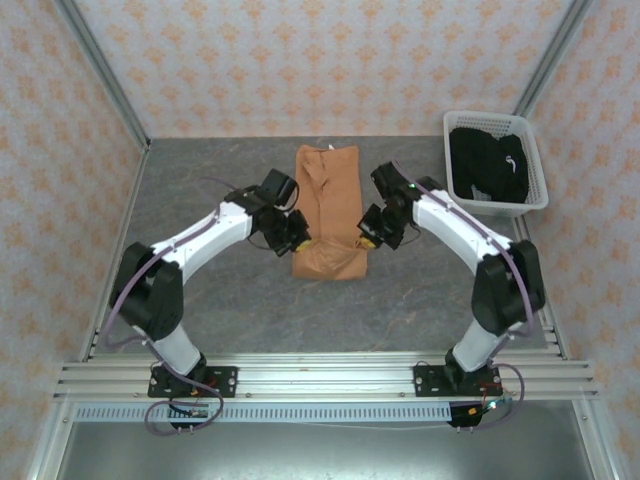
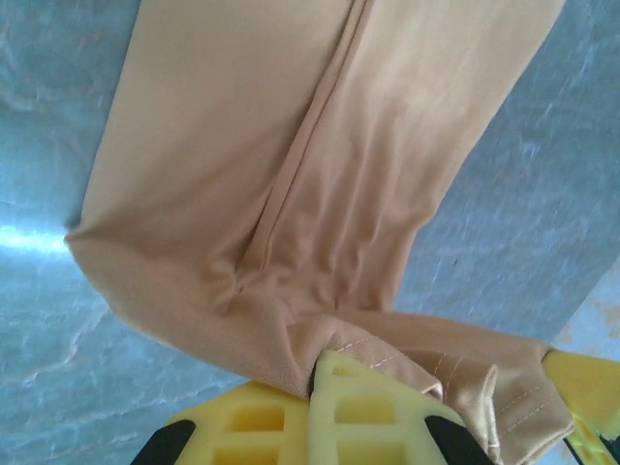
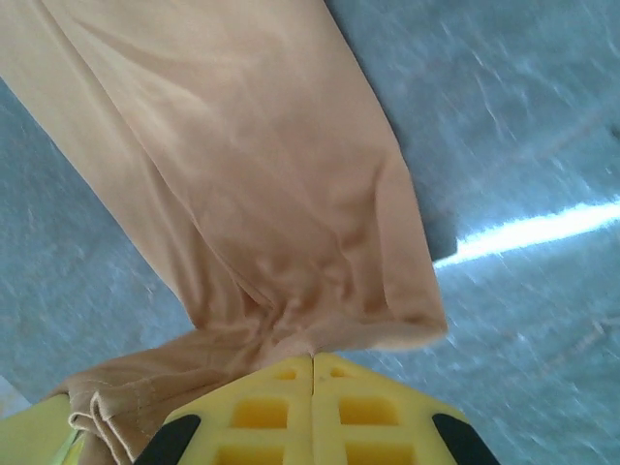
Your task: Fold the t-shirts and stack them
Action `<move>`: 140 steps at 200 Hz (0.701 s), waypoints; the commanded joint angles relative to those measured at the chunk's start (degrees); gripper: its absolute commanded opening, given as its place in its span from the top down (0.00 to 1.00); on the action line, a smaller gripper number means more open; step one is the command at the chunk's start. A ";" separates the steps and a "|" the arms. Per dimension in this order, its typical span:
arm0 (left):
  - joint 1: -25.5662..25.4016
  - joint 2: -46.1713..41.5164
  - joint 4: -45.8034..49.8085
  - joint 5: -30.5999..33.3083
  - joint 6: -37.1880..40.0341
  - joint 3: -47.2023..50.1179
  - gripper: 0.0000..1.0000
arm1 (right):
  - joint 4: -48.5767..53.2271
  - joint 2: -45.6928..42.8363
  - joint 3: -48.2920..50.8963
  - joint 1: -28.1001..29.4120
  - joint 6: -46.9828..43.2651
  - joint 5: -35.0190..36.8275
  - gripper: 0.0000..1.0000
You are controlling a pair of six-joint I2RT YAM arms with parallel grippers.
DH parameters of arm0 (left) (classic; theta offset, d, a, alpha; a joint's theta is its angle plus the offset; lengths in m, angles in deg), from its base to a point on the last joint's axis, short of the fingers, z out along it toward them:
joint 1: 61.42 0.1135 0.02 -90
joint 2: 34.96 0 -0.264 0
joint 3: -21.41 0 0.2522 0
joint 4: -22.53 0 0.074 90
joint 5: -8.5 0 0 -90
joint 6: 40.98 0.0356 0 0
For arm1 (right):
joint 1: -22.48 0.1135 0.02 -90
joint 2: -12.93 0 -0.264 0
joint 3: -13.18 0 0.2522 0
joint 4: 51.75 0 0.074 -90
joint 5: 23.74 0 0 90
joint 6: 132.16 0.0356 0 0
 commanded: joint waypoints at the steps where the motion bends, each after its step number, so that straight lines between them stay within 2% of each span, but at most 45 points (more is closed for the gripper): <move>1: 2.04 4.16 2.50 1.02 3.30 -6.54 1.00 | 1.96 5.00 -5.89 -1.39 -1.92 3.05 1.00; 72: 7.35 19.17 5.18 1.70 6.64 -21.87 1.00 | 5.57 23.27 -25.89 -4.00 -4.71 4.87 1.00; 135: 8.98 27.66 4.58 2.00 6.80 -28.45 1.00 | 6.54 32.77 -34.67 -5.27 -5.20 5.15 1.00; 140: 9.07 28.12 4.76 2.01 6.99 -29.05 0.97 | 6.62 33.35 -35.28 -5.42 -5.25 5.22 1.00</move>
